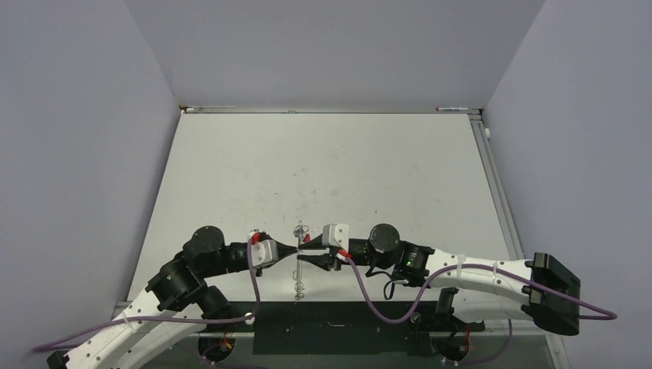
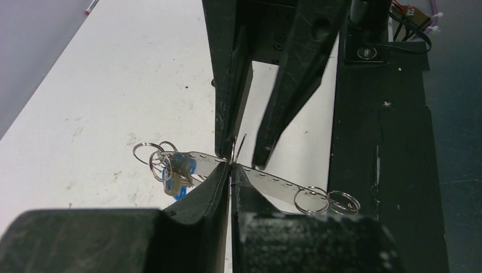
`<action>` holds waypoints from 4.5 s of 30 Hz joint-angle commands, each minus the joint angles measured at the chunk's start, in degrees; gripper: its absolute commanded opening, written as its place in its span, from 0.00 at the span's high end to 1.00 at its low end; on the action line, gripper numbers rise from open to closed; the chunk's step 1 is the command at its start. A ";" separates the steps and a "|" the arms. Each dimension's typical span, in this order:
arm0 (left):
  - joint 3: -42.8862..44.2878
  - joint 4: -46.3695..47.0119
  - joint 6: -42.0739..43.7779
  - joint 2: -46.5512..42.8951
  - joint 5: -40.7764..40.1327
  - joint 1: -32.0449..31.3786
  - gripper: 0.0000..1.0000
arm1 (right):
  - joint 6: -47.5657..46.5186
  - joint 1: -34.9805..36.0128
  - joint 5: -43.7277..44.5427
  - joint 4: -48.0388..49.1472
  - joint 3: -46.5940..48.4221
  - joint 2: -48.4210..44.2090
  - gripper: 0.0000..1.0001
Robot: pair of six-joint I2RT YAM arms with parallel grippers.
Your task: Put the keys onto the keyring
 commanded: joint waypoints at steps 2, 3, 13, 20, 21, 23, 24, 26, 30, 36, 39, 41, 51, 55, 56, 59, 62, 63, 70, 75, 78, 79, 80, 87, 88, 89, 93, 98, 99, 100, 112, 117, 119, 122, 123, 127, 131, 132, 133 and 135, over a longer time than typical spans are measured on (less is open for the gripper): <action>-1.68 8.81 -3.27 -0.96 -4.02 -0.20 1.00 | 0.82 1.64 5.45 -1.05 3.45 -2.41 0.60; -2.02 9.18 -3.65 -1.59 -4.14 -0.15 1.00 | 0.81 1.61 6.96 -2.02 3.47 -3.16 0.56; -6.57 17.76 -11.13 -5.20 -0.54 2.64 1.00 | 0.99 1.71 15.49 -8.81 5.46 -12.57 0.39; -9.05 24.99 -17.02 -5.82 3.46 10.85 1.00 | 2.28 1.72 29.41 -9.00 1.93 -16.01 0.39; -9.13 25.28 -17.07 -5.48 3.23 11.43 1.00 | 2.75 1.73 31.40 -9.84 2.08 -15.58 0.40; -8.54 24.61 -18.69 -4.52 1.98 12.06 1.00 | 4.40 1.72 37.02 -12.68 3.24 -14.00 0.40; -8.36 24.31 -18.72 -4.23 1.33 12.17 1.00 | 5.53 1.64 39.86 -15.27 4.01 -13.10 0.41; -8.30 23.95 -18.69 -3.90 0.34 12.42 1.00 | 8.63 1.59 46.12 -19.16 5.47 -11.32 0.41; -8.41 23.58 -18.69 -4.01 -1.87 12.72 1.00 | 12.65 1.48 52.50 -24.20 6.39 -8.68 0.41; -8.14 22.54 -17.76 -4.12 -2.33 12.81 1.00 | 20.64 0.35 56.43 -29.55 7.28 -6.29 0.41; -8.26 21.92 -17.77 -4.70 -3.20 12.81 1.00 | 24.67 -1.53 57.49 -34.24 7.73 -4.60 0.41; -8.32 21.56 -17.72 -4.60 -4.22 12.81 1.00 | 28.10 -2.87 58.10 -37.18 7.94 -3.76 0.42; -7.74 18.90 -17.71 -3.66 -6.82 12.81 1.00 | 36.67 -13.24 51.54 -41.99 3.98 -8.26 0.22; -8.31 19.29 -18.04 -4.54 -6.53 12.72 1.00 | 41.37 -19.11 48.29 -42.42 3.34 -8.56 0.15; -8.38 19.34 -18.28 -4.43 -6.19 12.72 1.00 | 42.75 -21.07 46.96 -42.99 3.36 -8.06 0.15; -8.52 19.45 -18.57 -4.36 -5.79 12.64 1.00 | 46.12 -26.91 41.35 -44.41 3.66 -6.16 0.15; -9.26 20.39 -18.41 -5.21 -5.47 12.54 1.00 | 49.51 -29.41 40.29 -45.97 4.31 -4.42 0.15; -9.62 20.51 -18.41 -5.62 -5.71 12.54 1.00 | 50.85 -29.46 40.96 -46.91 4.74 -3.64 0.15; -10.34 20.53 -17.76 -6.54 -7.03 12.54 1.00 | 61.17 -29.46 44.97 -52.81 7.50 -1.01 0.19; -10.13 20.24 -17.69 -6.59 -8.32 12.54 1.00 | 65.79 -29.39 49.46 -57.16 9.20 1.51 0.23; -10.24 20.01 -16.65 -6.98 -8.48 12.59 1.00 | 66.56 -29.30 48.92 -57.52 9.65 3.31 0.23; -10.29 20.00 -16.23 -7.02 -8.50 12.55 1.00 | 66.75 -29.21 48.53 -57.04 9.55 3.91 0.24; -10.33 20.00 -16.16 -7.07 -8.49 12.55 1.00 | 67.01 -29.21 48.22 -56.76 9.53 4.62 0.25; -10.17 19.19 -15.28 -7.44 -8.66 12.50 1.00 | 67.94 -26.37 49.13 -57.34 9.52 8.64 0.35; -10.21 18.97 -15.25 -7.74 -8.94 12.48 1.00 | 67.49 -25.90 49.36 -56.90 9.14 8.84 0.35; -10.29 18.87 -15.19 -8.14 -9.09 12.46 1.00 | 66.07 -25.20 49.48 -55.95 8.56 8.88 0.35; -10.60 18.95 -15.00 -9.23 -10.01 12.46 1.00 | 59.04 -22.35 51.84 -51.07 5.83 7.28 0.36; -10.43 18.95 -15.01 -8.65 -9.81 12.49 1.00 | 44.49 -22.72 44.31 -39.34 -0.63 0.88 0.37; -10.43 18.95 -15.05 -8.56 -9.68 12.49 1.00 | 42.69 -23.18 43.60 -38.97 -0.99 0.23 0.36; -10.43 18.88 -15.11 -8.50 -9.71 12.54 1.00 | 41.47 -23.44 43.52 -39.23 -1.08 -0.06 0.36; -10.30 18.48 -14.64 -7.97 -9.93 12.68 1.00 | 32.96 -24.95 34.03 -36.95 -0.24 6.62 0.39; -10.34 18.24 -14.58 -8.30 -10.15 12.72 1.00 | 32.83 -25.42 31.89 -37.16 0.81 8.01 0.39; -10.34 18.24 -14.54 -8.51 -10.24 12.72 1.00 | 32.88 -25.43 31.60 -37.71 1.12 8.70 0.39; -10.34 18.12 -14.62 -8.54 -10.26 12.72 1.00 | 33.54 -25.43 33.17 -38.87 1.27 9.53 0.39; -10.34 18.12 -14.64 -8.55 -10.25 12.72 1.00 | 33.64 -25.45 33.78 -39.12 1.28 9.86 0.38; -10.43 18.14 -14.69 -8.62 -10.07 12.72 1.00 | 33.86 -25.93 34.77 -39.05 1.28 11.61 0.37; -10.43 18.05 -14.64 -8.80 -10.29 12.72 1.00 | 34.00 -25.95 34.61 -39.42 1.52 12.89 0.37; -10.43 18.00 -14.64 -8.88 -10.39 12.72 1.00 | 33.93 -25.96 34.29 -39.54 1.70 13.00 0.38; -10.43 18.05 -14.64 -8.82 -10.56 12.72 1.00 | 33.90 -25.96 33.93 -39.83 1.73 13.13 0.38; -10.43 17.92 -14.52 -8.74 -10.55 12.72 1.00 | 34.08 -25.94 33.31 -40.14 1.72 12.99 0.38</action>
